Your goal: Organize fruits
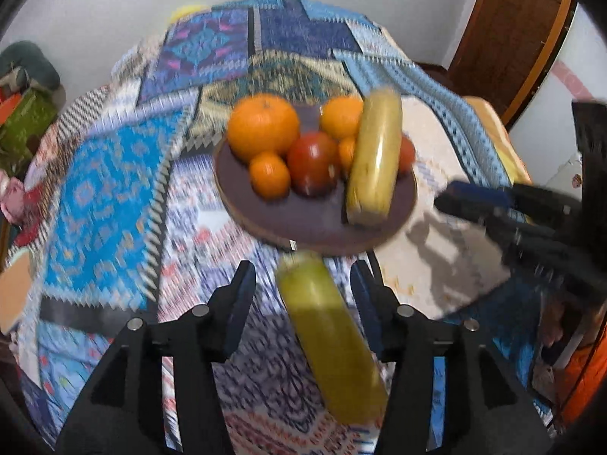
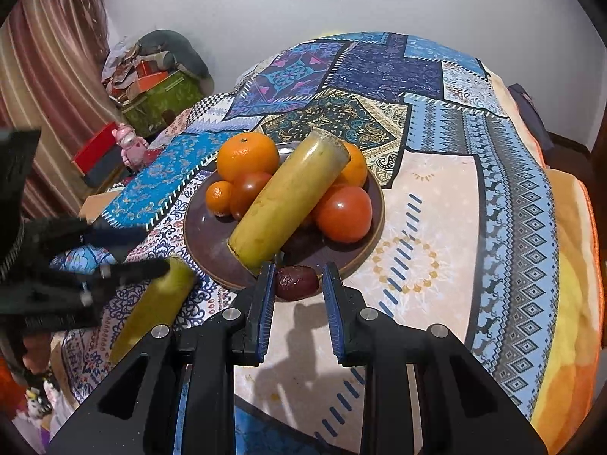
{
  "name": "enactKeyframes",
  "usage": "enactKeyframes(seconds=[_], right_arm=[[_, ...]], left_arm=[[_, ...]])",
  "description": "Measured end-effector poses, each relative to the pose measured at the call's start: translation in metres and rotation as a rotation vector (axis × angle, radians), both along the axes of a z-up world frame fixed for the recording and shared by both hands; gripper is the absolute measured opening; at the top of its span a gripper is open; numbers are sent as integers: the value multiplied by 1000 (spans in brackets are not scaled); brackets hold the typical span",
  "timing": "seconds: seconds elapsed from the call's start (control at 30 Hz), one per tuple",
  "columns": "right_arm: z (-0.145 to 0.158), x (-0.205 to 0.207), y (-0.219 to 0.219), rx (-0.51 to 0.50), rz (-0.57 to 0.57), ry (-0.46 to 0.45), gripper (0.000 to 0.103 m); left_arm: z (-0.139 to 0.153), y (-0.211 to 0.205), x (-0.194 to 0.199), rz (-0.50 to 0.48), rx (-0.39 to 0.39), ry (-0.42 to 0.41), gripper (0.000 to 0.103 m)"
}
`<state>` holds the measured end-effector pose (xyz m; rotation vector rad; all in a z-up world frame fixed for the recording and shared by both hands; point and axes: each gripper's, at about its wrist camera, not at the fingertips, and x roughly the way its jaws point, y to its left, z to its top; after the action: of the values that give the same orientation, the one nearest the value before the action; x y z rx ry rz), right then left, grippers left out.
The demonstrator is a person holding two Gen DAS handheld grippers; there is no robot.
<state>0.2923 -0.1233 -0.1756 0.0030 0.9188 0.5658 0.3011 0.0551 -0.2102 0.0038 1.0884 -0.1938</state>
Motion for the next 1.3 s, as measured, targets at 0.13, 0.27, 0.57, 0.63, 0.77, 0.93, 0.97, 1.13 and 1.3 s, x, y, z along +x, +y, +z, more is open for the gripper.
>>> enactKeyframes(seconds=[0.13, 0.27, 0.57, 0.63, 0.77, 0.93, 0.97, 1.13, 1.3], right_arm=[[4, -4, -3, -9, -4, -6, 23], [6, -7, -6, -18, -6, -11, 23], [9, -8, -5, -15, -5, -15, 23], [11, -9, -4, -9, -2, -18, 23], [12, -10, -4, -10, 7, -26, 23], [12, -7, -5, -8, 2, -26, 23], [11, -6, -5, -7, 1, -25, 23], [7, -2, -2, -11, 5, -22, 23], [5, 2, 1, -16, 8, -19, 23]], left_arm=[[-20, -6, -14, 0, -17, 51, 53], [-30, -13, -20, 17, -13, 44, 53], [-33, -14, -14, 94, -6, 23, 36], [-30, -8, -16, 106, -16, 24, 36], [-23, 1, -24, 119, -14, 16, 36], [-7, 16, -27, 148, -28, -25, 36], [-2, 18, -26, 153, -33, -40, 36], [20, 21, -20, 153, -47, -103, 34], [42, 20, -5, 135, -80, -159, 21]])
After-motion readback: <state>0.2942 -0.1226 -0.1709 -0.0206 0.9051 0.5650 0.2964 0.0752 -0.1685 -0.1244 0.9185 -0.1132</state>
